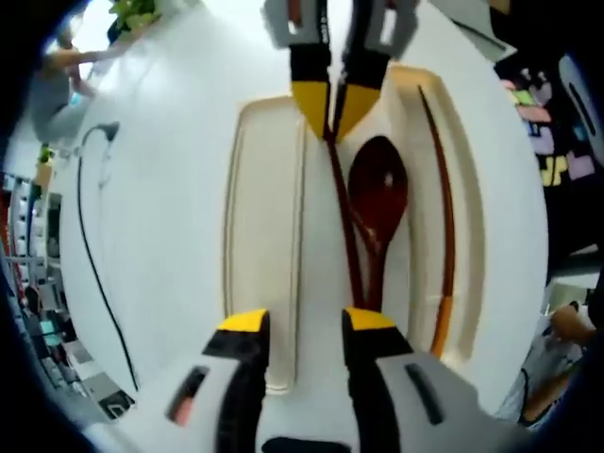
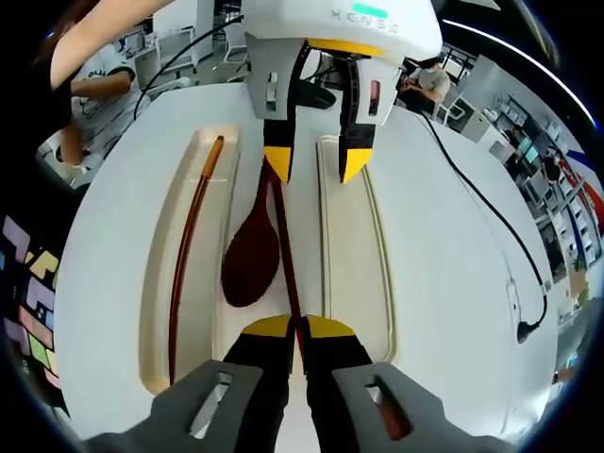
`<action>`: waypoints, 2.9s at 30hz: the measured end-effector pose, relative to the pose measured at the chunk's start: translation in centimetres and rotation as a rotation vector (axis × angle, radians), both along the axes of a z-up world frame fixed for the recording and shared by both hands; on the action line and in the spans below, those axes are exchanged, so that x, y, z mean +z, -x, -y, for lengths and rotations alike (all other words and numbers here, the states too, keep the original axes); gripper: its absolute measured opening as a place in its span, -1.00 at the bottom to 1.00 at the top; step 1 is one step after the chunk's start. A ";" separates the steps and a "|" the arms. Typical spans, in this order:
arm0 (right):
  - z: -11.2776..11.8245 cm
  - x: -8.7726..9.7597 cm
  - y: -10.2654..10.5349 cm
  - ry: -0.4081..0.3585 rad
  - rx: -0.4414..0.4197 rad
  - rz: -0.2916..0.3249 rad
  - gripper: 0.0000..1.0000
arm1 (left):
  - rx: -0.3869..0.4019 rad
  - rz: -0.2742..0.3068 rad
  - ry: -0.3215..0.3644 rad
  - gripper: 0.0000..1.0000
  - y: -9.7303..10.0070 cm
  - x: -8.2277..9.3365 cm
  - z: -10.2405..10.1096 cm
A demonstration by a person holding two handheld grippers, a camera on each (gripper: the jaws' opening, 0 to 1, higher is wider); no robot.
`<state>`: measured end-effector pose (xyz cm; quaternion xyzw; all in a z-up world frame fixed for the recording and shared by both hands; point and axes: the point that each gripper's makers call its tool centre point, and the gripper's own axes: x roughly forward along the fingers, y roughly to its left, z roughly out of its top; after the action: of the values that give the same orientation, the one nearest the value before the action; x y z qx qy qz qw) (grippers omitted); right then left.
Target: Arrange the utensils inside the cutlery case until each visible utensil rests in its matching compartment.
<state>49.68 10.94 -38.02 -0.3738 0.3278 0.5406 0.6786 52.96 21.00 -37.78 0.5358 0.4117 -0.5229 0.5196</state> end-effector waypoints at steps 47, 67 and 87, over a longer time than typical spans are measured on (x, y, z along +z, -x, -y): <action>0.0 -0.2 0.4 0.054 0.056 -0.053 -0.97 | 0.079 -0.092 0.000 -0.76 2.4 -0.1 -1.8; -0.1 -0.2 0.5 0.042 0.034 -0.098 -0.95 | 0.156 -0.099 0.007 -0.87 2.6 -0.4 -1.3; 0.0 0.4 -0.1 0.025 0.032 -0.017 -0.98 | 0.061 -0.052 0.080 -0.89 2.2 0.5 -1.3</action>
<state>49.75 10.95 -37.63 -0.3831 0.3342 0.5503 0.6624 50.76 22.34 -37.27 0.4881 0.4200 -0.5368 0.5452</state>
